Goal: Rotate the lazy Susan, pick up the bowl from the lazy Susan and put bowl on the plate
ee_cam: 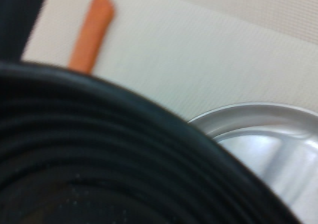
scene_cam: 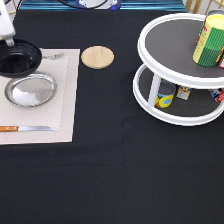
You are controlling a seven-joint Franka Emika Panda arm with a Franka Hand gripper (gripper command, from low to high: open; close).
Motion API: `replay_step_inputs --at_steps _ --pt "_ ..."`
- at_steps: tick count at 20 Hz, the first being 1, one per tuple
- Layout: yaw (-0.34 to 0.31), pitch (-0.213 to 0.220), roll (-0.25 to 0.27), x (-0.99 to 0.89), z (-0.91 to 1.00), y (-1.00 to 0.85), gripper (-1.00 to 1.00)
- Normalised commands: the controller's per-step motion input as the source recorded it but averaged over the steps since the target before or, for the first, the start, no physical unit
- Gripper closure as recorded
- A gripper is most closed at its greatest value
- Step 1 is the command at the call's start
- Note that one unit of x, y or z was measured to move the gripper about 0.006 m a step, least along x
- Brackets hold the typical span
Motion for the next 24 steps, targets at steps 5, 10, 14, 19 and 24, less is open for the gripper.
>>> replay_step_inputs --at_steps 5,10,14,19,24 --pt "-0.212 -0.004 -0.002 -0.36 -0.77 -0.06 1.00" --pt "-0.076 0.007 -0.013 0.03 -0.41 0.22 1.00" --pt "-0.009 0.014 -0.017 0.03 -0.27 0.29 1.00" --pt "0.000 0.001 -0.012 0.01 -0.40 0.18 1.00" --pt "-0.009 0.005 0.000 -0.24 -0.33 0.04 1.00"
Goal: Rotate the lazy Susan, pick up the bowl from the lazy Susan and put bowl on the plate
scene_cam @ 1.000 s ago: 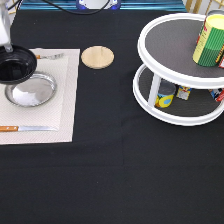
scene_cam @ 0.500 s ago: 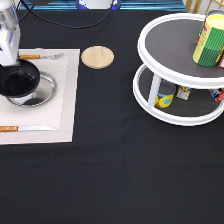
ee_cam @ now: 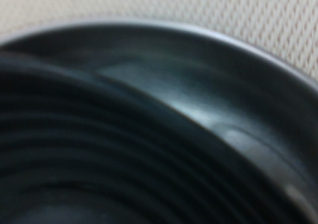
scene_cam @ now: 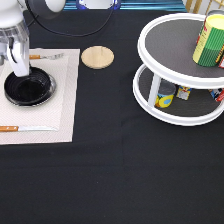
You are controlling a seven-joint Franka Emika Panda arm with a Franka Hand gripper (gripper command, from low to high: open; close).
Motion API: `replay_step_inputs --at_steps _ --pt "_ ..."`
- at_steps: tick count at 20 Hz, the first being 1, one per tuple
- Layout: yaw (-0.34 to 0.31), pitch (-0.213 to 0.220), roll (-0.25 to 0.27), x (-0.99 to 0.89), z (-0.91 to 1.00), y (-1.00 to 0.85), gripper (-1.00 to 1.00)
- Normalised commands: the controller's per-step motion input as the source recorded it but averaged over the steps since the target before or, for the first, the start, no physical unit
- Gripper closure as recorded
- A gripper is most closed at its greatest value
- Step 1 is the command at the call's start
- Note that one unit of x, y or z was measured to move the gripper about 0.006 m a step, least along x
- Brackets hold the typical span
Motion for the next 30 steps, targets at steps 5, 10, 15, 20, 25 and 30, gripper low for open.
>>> replay_step_inputs --at_steps 5,10,15,20,25,30 --pt "-0.044 0.086 -0.011 -0.29 -0.01 0.06 -1.00" --pt "-0.033 0.095 -0.041 -0.14 0.23 0.13 -1.00" --pt "-0.019 0.052 -0.087 0.03 0.59 0.24 -1.00" --pt "0.000 0.084 -0.128 0.15 1.00 0.33 -1.00" --pt "0.000 0.145 -0.114 0.33 0.95 0.37 -1.00" --pt "0.000 0.030 -0.013 0.03 0.06 0.05 -1.00"
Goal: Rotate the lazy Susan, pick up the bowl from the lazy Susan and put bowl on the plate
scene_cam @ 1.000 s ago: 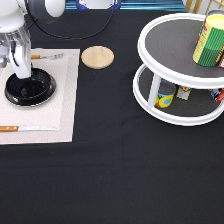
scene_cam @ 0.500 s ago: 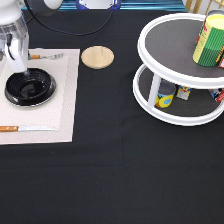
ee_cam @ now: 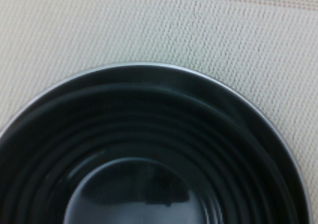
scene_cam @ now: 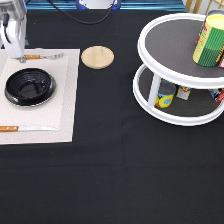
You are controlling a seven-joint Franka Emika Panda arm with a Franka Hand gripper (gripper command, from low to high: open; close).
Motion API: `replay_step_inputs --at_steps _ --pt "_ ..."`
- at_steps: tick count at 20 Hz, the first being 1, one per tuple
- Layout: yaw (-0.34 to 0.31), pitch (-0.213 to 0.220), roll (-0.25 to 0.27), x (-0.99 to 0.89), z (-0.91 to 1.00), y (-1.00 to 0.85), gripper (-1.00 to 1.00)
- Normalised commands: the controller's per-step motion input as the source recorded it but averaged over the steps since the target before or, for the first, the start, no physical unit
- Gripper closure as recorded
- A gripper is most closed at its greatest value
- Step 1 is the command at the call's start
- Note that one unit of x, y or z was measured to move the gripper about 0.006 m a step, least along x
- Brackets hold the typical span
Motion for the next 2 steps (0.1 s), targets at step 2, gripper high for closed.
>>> replay_step_inputs --at_steps 2 --pt "0.000 0.000 0.000 0.00 0.00 0.00 -1.00"
